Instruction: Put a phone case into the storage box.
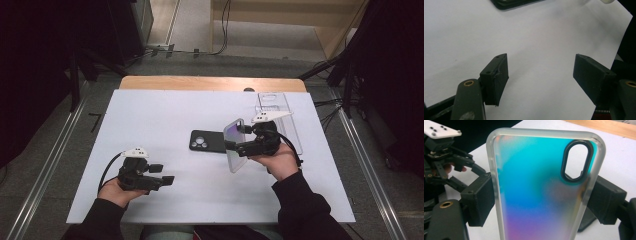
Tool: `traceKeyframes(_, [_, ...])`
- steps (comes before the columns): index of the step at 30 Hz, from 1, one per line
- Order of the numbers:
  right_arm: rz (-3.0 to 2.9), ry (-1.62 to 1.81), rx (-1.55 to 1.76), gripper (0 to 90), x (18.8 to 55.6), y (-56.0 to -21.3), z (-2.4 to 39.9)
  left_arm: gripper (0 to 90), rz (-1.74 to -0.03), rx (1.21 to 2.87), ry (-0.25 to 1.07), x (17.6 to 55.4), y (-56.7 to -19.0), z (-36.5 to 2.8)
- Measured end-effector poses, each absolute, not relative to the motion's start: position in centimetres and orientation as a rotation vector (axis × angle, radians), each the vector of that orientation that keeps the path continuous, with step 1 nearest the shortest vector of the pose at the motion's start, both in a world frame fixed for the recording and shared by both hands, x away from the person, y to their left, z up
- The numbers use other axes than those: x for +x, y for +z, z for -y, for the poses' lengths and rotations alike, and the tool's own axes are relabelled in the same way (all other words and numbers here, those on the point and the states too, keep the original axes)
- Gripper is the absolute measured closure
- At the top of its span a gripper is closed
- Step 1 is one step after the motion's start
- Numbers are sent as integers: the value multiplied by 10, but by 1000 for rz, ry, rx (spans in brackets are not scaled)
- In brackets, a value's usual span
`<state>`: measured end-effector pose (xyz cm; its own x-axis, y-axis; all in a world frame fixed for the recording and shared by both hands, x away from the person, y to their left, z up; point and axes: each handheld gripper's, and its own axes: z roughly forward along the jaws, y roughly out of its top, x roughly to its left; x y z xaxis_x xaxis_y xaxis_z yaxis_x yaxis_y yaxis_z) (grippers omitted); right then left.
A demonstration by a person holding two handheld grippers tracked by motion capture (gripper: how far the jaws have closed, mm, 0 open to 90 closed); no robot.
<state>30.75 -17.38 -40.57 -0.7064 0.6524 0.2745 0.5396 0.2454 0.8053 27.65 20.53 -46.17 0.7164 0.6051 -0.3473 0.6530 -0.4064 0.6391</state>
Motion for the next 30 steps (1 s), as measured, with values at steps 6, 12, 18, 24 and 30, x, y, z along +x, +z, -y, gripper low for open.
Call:
traceKeyframes(6, [-2318,1504,1189,153,308,-399,181,287,-1005,2114,-98,278,-462,-206])
traceKeyframes(12, [-2266,1460,1237,153,312,-390,191,286,-1016,2105,-79,277,-461,-208])
traceKeyframes(18, [-2215,1436,1278,154,315,-384,202,287,-1027,2081,-79,278,-461,-209])
traceKeyframes(24, [-2162,1423,1309,154,318,-380,213,287,-1049,2078,-78,277,-461,-211])
traceKeyframes(30, [-2076,1399,1371,154,322,-376,227,287,-1030,2066,-71,274,-460,-211])
